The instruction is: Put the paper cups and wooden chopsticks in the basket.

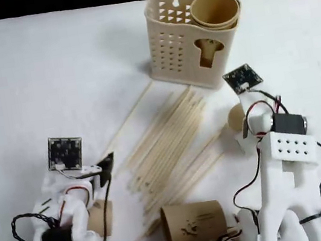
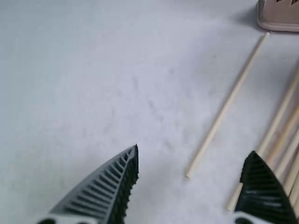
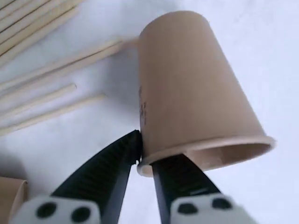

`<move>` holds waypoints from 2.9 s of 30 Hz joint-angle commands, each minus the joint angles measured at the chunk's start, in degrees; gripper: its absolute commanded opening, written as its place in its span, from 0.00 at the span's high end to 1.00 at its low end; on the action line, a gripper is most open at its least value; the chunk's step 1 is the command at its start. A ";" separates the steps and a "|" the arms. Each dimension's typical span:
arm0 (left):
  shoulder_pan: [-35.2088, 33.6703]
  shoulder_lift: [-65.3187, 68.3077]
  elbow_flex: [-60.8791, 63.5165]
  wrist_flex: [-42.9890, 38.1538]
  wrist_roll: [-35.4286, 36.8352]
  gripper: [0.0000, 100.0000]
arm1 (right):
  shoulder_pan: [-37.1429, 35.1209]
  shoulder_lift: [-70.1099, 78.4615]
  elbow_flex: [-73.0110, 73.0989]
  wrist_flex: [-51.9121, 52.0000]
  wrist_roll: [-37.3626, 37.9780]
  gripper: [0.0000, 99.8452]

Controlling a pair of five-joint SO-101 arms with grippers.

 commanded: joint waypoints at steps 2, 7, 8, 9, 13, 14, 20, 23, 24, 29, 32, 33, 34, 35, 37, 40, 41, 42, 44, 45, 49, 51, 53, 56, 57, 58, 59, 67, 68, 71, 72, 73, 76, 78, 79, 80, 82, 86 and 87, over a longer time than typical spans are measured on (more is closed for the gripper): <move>-0.40 -0.57 -0.44 -1.49 -0.70 0.65 | -0.48 -6.37 -8.70 4.88 3.69 0.98; -0.40 -0.57 -0.44 -1.49 -0.70 0.65 | -0.40 -13.41 -13.98 6.99 9.14 0.98; -0.40 -0.57 -0.44 -1.49 -0.70 0.65 | -0.48 -14.64 -14.95 6.90 10.20 0.98; -0.40 -0.57 -0.44 -1.49 -0.70 0.65 | -0.48 -15.96 -16.00 6.81 10.81 0.98; -0.40 -0.57 -0.44 -1.49 -0.70 0.65 | -0.57 -18.77 -22.33 6.64 11.52 0.98; -0.40 -0.57 -0.44 -1.49 -0.70 0.65 | -0.57 -18.86 -24.26 6.64 11.52 0.98; -0.40 -0.57 -0.44 -1.49 -0.70 0.65 | -2.86 -18.68 -32.62 3.38 11.16 0.98; -0.40 -0.57 -0.44 -1.49 -0.70 0.65 | -5.23 -18.68 -33.32 -1.36 11.16 0.98; -0.40 -0.57 -0.44 -1.49 -0.70 0.65 | -5.93 -18.68 -33.32 -3.12 11.16 0.98; -0.40 -0.57 -0.44 -1.49 -0.70 0.65 | -9.45 -18.68 -33.05 -10.24 11.08 0.98; -0.40 -0.57 -0.44 -1.49 -0.70 0.65 | -11.74 -18.59 -33.05 -12.97 11.08 0.98; -0.40 -0.57 -0.44 -1.49 -0.70 0.65 | -12.53 -18.59 -33.05 -13.67 11.08 0.98; -0.40 -0.57 -0.44 -1.49 -0.70 0.65 | -13.41 -18.33 -33.05 -14.37 11.08 0.98; -0.40 -0.57 -0.44 -1.49 -0.70 0.65 | -14.20 -17.63 -33.05 -14.99 11.08 0.98; -0.40 -0.57 -0.44 -1.49 -0.70 0.65 | -15.52 -15.25 -33.32 -16.48 11.08 0.98; -0.40 -0.57 -0.44 -1.49 -0.70 0.65 | -16.40 -10.07 -33.41 -20.26 11.08 0.98; -0.40 -0.57 -0.44 -1.49 -0.70 0.65 | -16.40 -8.22 -33.41 -21.67 11.08 0.98; -0.40 -0.57 -0.44 -1.49 -0.70 0.65 | -16.40 -6.55 -33.49 -23.43 11.08 0.98; -0.40 -0.57 -0.44 -1.49 -0.70 0.65 | -16.66 -3.47 -33.49 -26.33 11.08 0.98; -0.40 -0.57 -0.44 -1.49 -0.70 0.65 | -16.66 -2.07 -33.49 -27.65 11.08 0.98; -0.40 -0.57 -0.44 -1.49 -0.70 0.65 | -16.66 3.03 -35.78 -30.64 11.08 0.98; -0.40 -0.57 -0.44 -1.58 -0.70 0.65 | -16.66 5.93 -38.59 -30.37 10.99 0.98; -0.40 -0.57 -0.44 -1.58 -0.70 0.65 | -16.66 8.57 -41.85 -29.14 9.14 0.98; -0.40 -0.57 -0.44 -1.58 -0.70 0.65 | -16.75 12.44 -46.42 -27.74 6.77 0.98; -0.40 -0.57 -0.44 -1.58 -0.70 0.65 | -16.84 13.76 -47.74 -27.30 6.51 0.98; -0.40 -0.57 -0.44 -1.58 -0.70 0.65 | -17.27 14.90 -48.79 -27.03 6.51 0.98; -0.40 -0.57 -0.44 -1.58 -0.70 0.65 | -17.63 15.96 -49.67 -26.59 6.51 0.98; -0.40 -0.57 -0.44 -1.49 -0.70 0.65 | -19.12 21.41 -50.81 -26.15 5.98 0.98; -0.40 -0.57 -0.44 -1.49 -0.70 0.65 | -19.12 21.76 -50.81 -26.15 5.54 0.98; -0.40 -0.57 -0.44 -1.49 -0.70 0.65 | -19.12 23.60 -50.81 -26.15 5.01 0.98; -0.40 -0.57 -0.44 -1.49 -0.70 0.65 | -19.12 24.31 -50.81 -26.33 5.01 0.98; -0.40 -0.57 -0.44 -1.49 -0.70 0.65 | -19.12 24.92 -50.81 -26.42 5.01 0.98; -0.40 -0.57 -0.44 -1.49 -0.70 0.65 | -19.12 26.59 -50.90 -26.51 5.01 0.98; -0.40 -0.57 -0.44 -1.49 -0.70 0.65 | -19.21 26.95 -50.90 -26.24 5.01 0.98; -0.40 -0.57 -0.44 -1.49 -0.70 0.65 | -19.21 26.95 -50.90 -26.15 4.92 0.98; -0.40 -0.57 -0.44 -1.49 -0.70 0.65 | -19.30 26.86 -50.90 -26.07 4.40 0.97; -0.40 -0.57 -0.44 -1.49 -0.70 0.65 | -19.21 26.42 -50.99 -26.07 1.67 0.92; -0.40 -0.57 -0.44 -1.49 -0.70 0.65 | -19.03 24.75 -51.16 -26.07 -3.96 0.75; -0.40 -0.57 -0.44 -1.49 -0.70 0.65 | -19.03 23.96 -51.16 -26.07 -4.75 0.72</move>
